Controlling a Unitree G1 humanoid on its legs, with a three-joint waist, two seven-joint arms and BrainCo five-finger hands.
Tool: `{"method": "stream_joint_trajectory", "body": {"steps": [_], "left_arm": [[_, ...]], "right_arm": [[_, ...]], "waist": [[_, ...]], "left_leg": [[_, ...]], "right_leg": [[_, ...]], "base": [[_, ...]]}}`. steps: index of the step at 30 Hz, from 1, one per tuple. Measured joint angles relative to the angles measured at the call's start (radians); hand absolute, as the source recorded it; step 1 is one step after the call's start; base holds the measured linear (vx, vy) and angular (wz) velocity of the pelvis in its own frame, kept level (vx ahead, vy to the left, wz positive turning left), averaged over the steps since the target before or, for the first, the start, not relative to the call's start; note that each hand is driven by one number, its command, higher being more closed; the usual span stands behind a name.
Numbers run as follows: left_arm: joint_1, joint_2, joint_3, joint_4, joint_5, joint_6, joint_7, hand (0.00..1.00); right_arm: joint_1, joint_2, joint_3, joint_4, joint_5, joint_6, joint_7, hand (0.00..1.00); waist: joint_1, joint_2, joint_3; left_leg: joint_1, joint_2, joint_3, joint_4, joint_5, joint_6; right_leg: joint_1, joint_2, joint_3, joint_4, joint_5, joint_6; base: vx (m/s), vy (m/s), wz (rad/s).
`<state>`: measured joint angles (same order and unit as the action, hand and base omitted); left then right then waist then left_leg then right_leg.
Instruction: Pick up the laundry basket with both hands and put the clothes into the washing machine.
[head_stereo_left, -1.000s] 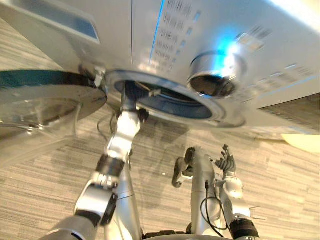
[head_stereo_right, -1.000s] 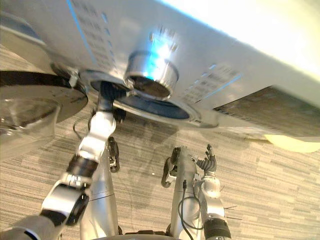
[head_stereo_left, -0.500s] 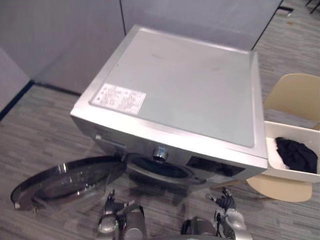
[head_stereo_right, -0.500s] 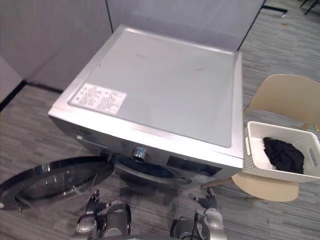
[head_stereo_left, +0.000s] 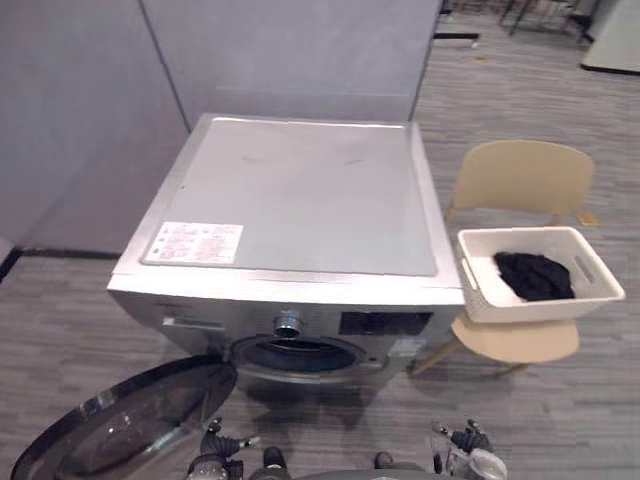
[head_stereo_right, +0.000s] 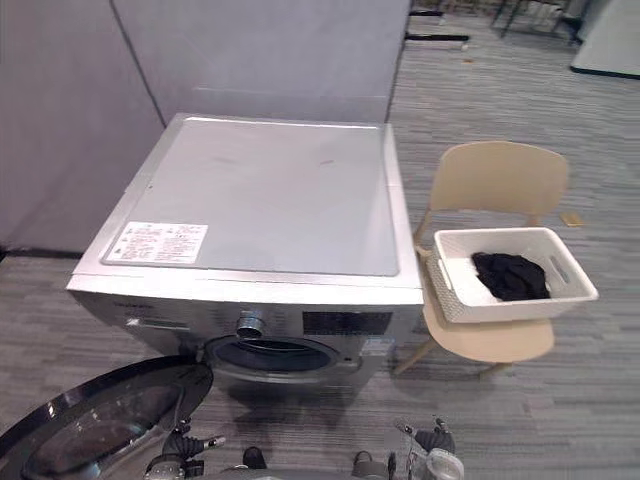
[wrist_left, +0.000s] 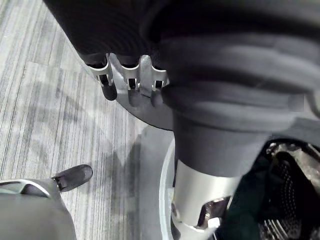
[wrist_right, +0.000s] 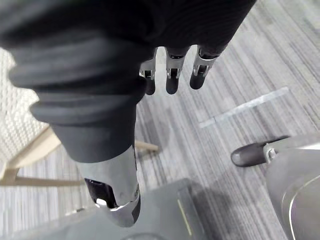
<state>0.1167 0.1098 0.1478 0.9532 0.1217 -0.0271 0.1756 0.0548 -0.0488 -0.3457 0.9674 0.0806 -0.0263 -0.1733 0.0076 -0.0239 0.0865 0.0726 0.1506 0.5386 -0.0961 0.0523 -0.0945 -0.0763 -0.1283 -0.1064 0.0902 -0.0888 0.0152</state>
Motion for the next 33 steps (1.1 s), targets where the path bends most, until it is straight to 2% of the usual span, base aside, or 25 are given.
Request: {"method": "stream_joint_trajectory", "body": {"steps": [1, 2, 3, 4, 6, 7, 8, 9, 10, 11, 12, 13, 14, 15, 16, 17, 18, 21, 23, 25, 27, 28, 29, 31, 33], "left_arm": [[0.0, 0.003, 0.0, 0.002, 0.0, 0.0, 0.0, 0.0], [-0.002, 0.012, -0.001, 0.002, 0.003, 0.001, 0.0, 0.0], [-0.003, 0.017, -0.002, 0.002, 0.007, 0.001, 0.0, 0.0], [-0.004, 0.018, 0.0, 0.002, 0.011, 0.002, 0.0, 0.0], [-0.005, 0.024, 0.002, 0.002, 0.031, 0.008, -0.001, 0.0], [-0.004, 0.035, -0.001, 0.002, 0.048, 0.008, -0.002, 0.0], [-0.012, 0.049, -0.012, 0.003, 0.052, 0.012, -0.002, 0.0], [-0.044, 0.047, -0.039, 0.0, 0.078, 0.014, -0.001, 0.0], [-0.061, 0.043, -0.042, -0.001, 0.085, 0.014, -0.002, 0.0], [-0.087, 0.038, -0.056, -0.002, 0.088, 0.013, -0.002, 0.0], [-0.097, 0.014, -0.023, 0.007, 0.078, 0.04, 0.025, 0.0], [-0.08, 0.014, -0.004, 0.017, 0.078, 0.044, 0.027, 0.0], [-0.038, 0.009, -0.027, 0.013, 0.082, 0.036, 0.017, 0.0], [-0.012, -0.017, -0.054, 0.009, 0.08, 0.026, 0.005, 0.0], [-0.005, -0.03, -0.06, 0.004, 0.07, 0.017, 0.003, 0.0], [0.007, -0.044, -0.074, -0.036, 0.065, 0.01, 0.006, 0.0], [0.016, -0.047, -0.08, -0.047, 0.065, 0.004, 0.005, 0.0], [0.005, -0.047, -0.098, -0.049, 0.066, 0.002, 0.003, 0.0], [-0.011, -0.036, -0.097, -0.05, 0.064, 0.001, 0.002, 0.0], [-0.044, -0.039, -0.091, -0.05, 0.059, 0.001, 0.001, 0.0], [-0.041, -0.049, -0.072, -0.049, 0.046, 0.003, 0.001, 0.0], [-0.045, -0.046, -0.076, -0.047, 0.046, 0.003, -0.001, 0.0], [-0.051, -0.031, -0.082, -0.034, 0.045, 0.006, -0.001, 0.0], [-0.047, -0.012, -0.112, -0.033, 0.046, 0.011, 0.0, 0.0], [-0.048, -0.009, -0.12, -0.034, 0.046, 0.022, 0.001, 0.0]], "right_arm": [[-0.008, 0.0, 0.001, 0.001, 0.001, 0.0, 0.0, 0.0], [-0.02, 0.001, 0.004, 0.002, 0.004, 0.002, 0.0, 0.0], [-0.026, 0.0, 0.004, 0.003, 0.007, 0.002, -0.002, 0.0], [-0.049, -0.008, 0.007, 0.013, 0.007, 0.002, -0.011, 0.0], [-0.08, -0.022, 0.015, 0.045, 0.003, 0.002, -0.027, 0.0], [-0.088, -0.027, 0.033, 0.057, -0.004, 0.003, -0.034, 0.0], [-0.089, -0.034, 0.051, 0.059, -0.011, 0.003, -0.041, 0.0], [-0.088, -0.058, 0.052, 0.06, -0.014, 0.003, -0.043, 0.0], [-0.088, -0.067, 0.053, 0.06, -0.015, 0.004, -0.044, 0.0], [-0.084, -0.081, 0.057, 0.063, -0.015, 0.007, -0.045, 0.0], [-0.085, -0.104, 0.078, 0.07, -0.033, 0.009, -0.047, 0.0], [-0.086, -0.112, 0.088, 0.07, -0.039, 0.009, -0.047, 0.0], [-0.089, -0.118, 0.098, 0.071, -0.052, 0.01, -0.048, 0.0], [-0.091, -0.132, 0.098, 0.08, -0.064, 0.015, -0.056, 0.0], [-0.091, -0.133, 0.098, 0.088, -0.069, 0.017, -0.059, 0.0], [-0.089, -0.128, 0.099, 0.1, -0.079, 0.031, -0.066, 0.0], [-0.09, -0.114, 0.099, 0.1, -0.082, 0.032, -0.067, 0.0], [-0.091, -0.085, 0.099, 0.082, -0.083, 0.031, -0.068, 0.0], [-0.071, -0.067, 0.121, 0.067, -0.083, 0.032, -0.071, 0.0], [-0.065, -0.088, 0.115, 0.069, -0.083, 0.037, -0.077, 0.0], [-0.038, -0.086, 0.113, 0.059, -0.084, 0.033, -0.077, 0.0], [-0.025, -0.074, 0.111, 0.045, -0.087, 0.032, -0.074, 0.0], [-0.012, -0.065, 0.112, 0.044, -0.091, 0.035, -0.063, 0.0], [-0.004, -0.062, 0.108, 0.045, -0.092, 0.036, -0.059, 0.0], [-0.017, -0.064, 0.107, 0.044, -0.092, 0.035, -0.057, 0.0]], "waist": [[-0.001, 0.004, 0.0], [0.0, 0.007, -0.002], [0.001, 0.008, -0.001], [0.008, 0.013, 0.002], [0.009, 0.0, -0.005], [0.01, -0.017, -0.016], [0.005, -0.031, -0.025], [0.004, -0.004, -0.013], [0.004, 0.001, -0.01], [0.001, 0.028, 0.007], [0.01, 0.052, 0.023], [0.015, 0.064, 0.03], [0.02, 0.072, 0.048], [0.04, 0.088, 0.063], [0.052, 0.09, 0.064], [0.087, 0.092, 0.067], [0.095, 0.101, 0.073], [0.109, 0.113, 0.086], [0.119, 0.087, 0.076], [0.116, 0.089, 0.084], [0.116, 0.082, 0.088], [0.115, 0.064, 0.096], [0.108, 0.04, 0.1], [0.08, 0.031, 0.103], [0.062, 0.034, 0.107]], "left_leg": [[0.0, 0.014, 0.029, 0.001, -0.003, -0.003], [-0.007, 0.045, 0.073, 0.025, -0.02, -0.018], [-0.012, 0.065, 0.101, 0.049, -0.036, -0.02], [-0.005, 0.113, 0.204, 0.116, -0.067, -0.013], [0.022, 0.153, 0.322, 0.207, -0.103, -0.032], [0.049, 0.165, 0.387, 0.249, -0.125, -0.05], [0.067, 0.178, 0.432, 0.292, -0.145, -0.056], [0.091, 0.236, 0.463, 0.36, -0.184, -0.066], [0.098, 0.261, 0.477, 0.392, -0.199, -0.07], [0.113, 0.318, 0.487, 0.478, -0.215, -0.054], [0.09, 0.408, 0.391, 0.663, -0.215, 0.087], [0.067, 0.433, 0.322, 0.738, -0.191, 0.144], [-0.028, 0.414, 0.099, 0.883, -0.252, 0.102], [-0.146, 0.29, -0.136, 0.97, -0.33, 0.05], [-0.178, 0.238, -0.202, 0.973, -0.35, 0.044], [-0.236, 0.112, -0.342, 0.916, -0.37, 0.035], [-0.262, 0.056, -0.41, 0.851, -0.368, 0.033], [-0.317, -0.008, -0.481, 0.675, -0.359, 0.048], [-0.279, -0.039, -0.454, 0.6, -0.356, 0.044], [-0.275, -0.06, -0.458, 0.606, -0.387, 0.096], [-0.222, -0.085, -0.455, 0.59, -0.406, 0.127], [-0.167, -0.113, -0.457, 0.569, -0.422, 0.136], [-0.127, -0.151, -0.461, 0.567, -0.429, 0.154], [-0.082, -0.181, -0.491, 0.566, -0.446, 0.177], [-0.007, -0.191, -0.542, 0.519, -0.451, 0.182]], "right_leg": [[-0.004, -0.016, -0.096, -0.01, -0.004, -0.05], [-0.005, -0.044, -0.296, -0.028, -0.031, -0.145], [0.0, -0.059, -0.409, -0.034, -0.045, -0.179], [0.003, -0.113, -0.676, 0.004, -0.064, -0.228], [-0.002, -0.188, -0.858, 0.107, -0.039, -0.27], [-0.012, -0.214, -0.884, 0.158, 0.062, -0.27], [-0.024, -0.201, -0.841, 0.16, 0.117, -0.164], [-0.043, -0.148, -0.777, 0.148, 0.115, -0.097], [-0.051, -0.131, -0.756, 0.151, 0.108, -0.077], [-0.065, -0.093, -0.712, 0.151, 0.1, -0.058], [-0.071, -0.029, -0.628, 0.14, 0.082, -0.069], [-0.067, -0.005, -0.59, 0.125, 0.081, -0.071], [-0.067, 0.026, -0.515, 0.087, 0.083, -0.076], [-0.065, 0.053, -0.432, 0.057, 0.089, -0.085], [-0.064, 0.062, -0.4, 0.048, 0.089, -0.086], [-0.045, 0.093, -0.32, 0.03, 0.089, -0.084], [-0.019, 0.115, -0.293, 0.01, 0.094, -0.076], [0.012, 0.161, -0.237, -0.027, 0.114, -0.06], [0.038, 0.157, -0.167, -0.104, 0.157, -0.016], [0.039, 0.147, -0.141, -0.104, 0.146, 0.005], [0.012, 0.109, -0.136, 0.048, 0.058, 0.044], [-0.047, 0.05, -0.134, 0.282, -0.036, 0.074], [-0.152, -0.03, -0.128, 0.57, -0.066, 0.086], [-0.228, -0.104, -0.134, 0.798, -0.057, 0.075], [-0.253, -0.134, -0.174, 0.819, -0.118, 0.044]], "base": [[-0.09, 0.035, -1.51], [-0.04, 0.032, -1.36], [-0.01, 0.027, -2.18], [0.0, 0.015, -1.99], [0.04, -0.018, -2.18], [0.19, -0.198, -2.22], [0.23, -0.278, -2.24], [0.23, -0.291, -1.72], [0.17, -0.165, -1.53], [0.14, -0.116, -1.71], [0.13, -0.107, -1.78], [0.09, -0.098, -2.07], [0.09, -0.038, -1.91], [0.11, -0.003, -1.89], [0.21, 0.049, -2.03], [0.2, 0.042, -1.81], [0.2, 0.047, -1.75], [0.17, 0.104, -1.44], [0.25, 0.105, -1.0], [0.18, 0.18, -0.16], [0.2, 0.241, -0.05], [0.33, 0.247, 0.3], [0.28, 0.195, 0.46], [0.32, 0.093, 0.73], [0.55, 0.009, 0.78]]}}
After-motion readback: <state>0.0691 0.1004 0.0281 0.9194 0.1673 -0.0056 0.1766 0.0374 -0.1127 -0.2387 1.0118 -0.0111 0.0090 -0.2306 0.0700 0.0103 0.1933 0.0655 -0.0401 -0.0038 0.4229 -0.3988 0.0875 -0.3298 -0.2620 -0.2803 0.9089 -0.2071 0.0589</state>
